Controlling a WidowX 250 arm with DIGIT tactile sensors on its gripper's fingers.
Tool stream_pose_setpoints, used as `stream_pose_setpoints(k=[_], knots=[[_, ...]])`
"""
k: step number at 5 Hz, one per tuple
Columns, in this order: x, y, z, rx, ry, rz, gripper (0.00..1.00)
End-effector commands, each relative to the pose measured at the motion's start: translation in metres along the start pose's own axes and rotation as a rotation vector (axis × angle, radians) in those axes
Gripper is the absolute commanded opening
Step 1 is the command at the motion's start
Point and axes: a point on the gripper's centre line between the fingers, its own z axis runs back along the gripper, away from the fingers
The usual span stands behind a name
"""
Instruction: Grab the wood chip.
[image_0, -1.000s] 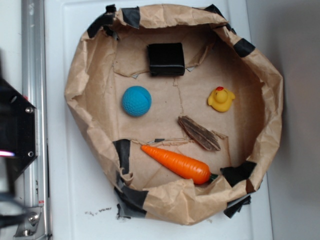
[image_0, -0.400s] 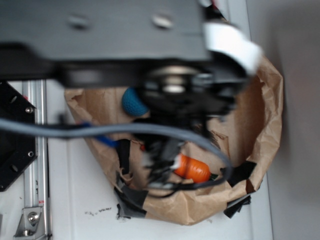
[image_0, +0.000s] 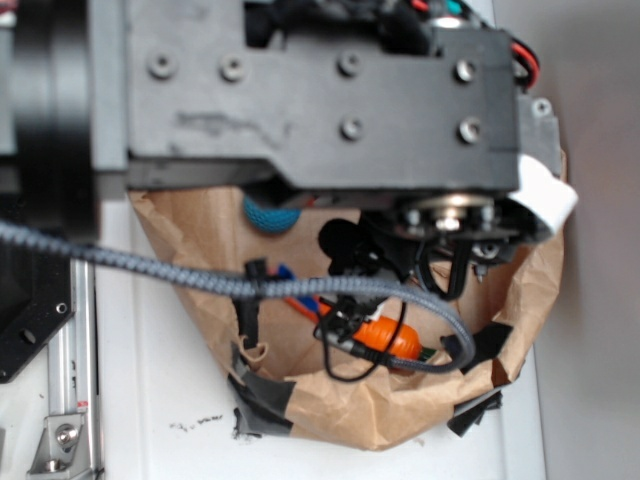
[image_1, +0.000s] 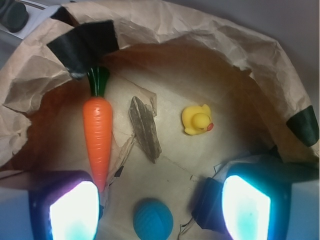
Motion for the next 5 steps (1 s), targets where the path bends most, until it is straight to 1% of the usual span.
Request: stream_pose_setpoints(k=[1, 2, 3, 4, 5], knots=[[0.005, -0.007, 0.007, 0.017, -0.019, -0.018, 1.0], [0.013, -0.006, -0.044, 0.038, 0.078, -0.03, 1.0], [0.016, -0.017, -0.091, 0.046, 0.109, -0.098, 1.0], [0.015, -0.03, -0.114, 0.053, 0.138, -0.183, 1.0], [0.014, -0.037, -0.123, 0.067, 0.088, -0.227, 1.0]])
